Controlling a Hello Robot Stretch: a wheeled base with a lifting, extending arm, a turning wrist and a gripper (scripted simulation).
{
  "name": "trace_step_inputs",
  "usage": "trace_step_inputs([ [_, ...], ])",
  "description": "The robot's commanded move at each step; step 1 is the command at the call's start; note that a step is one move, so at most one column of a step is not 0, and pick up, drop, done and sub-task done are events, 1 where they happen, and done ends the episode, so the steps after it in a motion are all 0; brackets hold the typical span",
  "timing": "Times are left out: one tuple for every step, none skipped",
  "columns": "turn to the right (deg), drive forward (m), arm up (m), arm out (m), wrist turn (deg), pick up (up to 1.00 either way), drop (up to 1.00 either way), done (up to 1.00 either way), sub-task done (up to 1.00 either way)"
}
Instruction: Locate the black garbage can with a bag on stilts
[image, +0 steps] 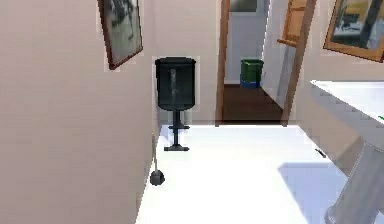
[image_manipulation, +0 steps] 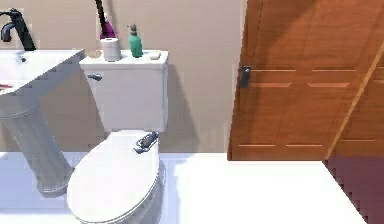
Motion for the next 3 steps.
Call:
trace_step_inputs([
  [0.0, 1.00, 0.00, 0.00, 0.0, 0.00, 0.00, 0.00, 0.00],
  [6.0, 0.00, 0.00, 0.00, 0.0, 0.00, 0.00, 0.00, 0.00],
  [0.0, 0.30, 0.00, 0.00, 0.0, 0.00, 0.00, 0.00, 0.00],
])
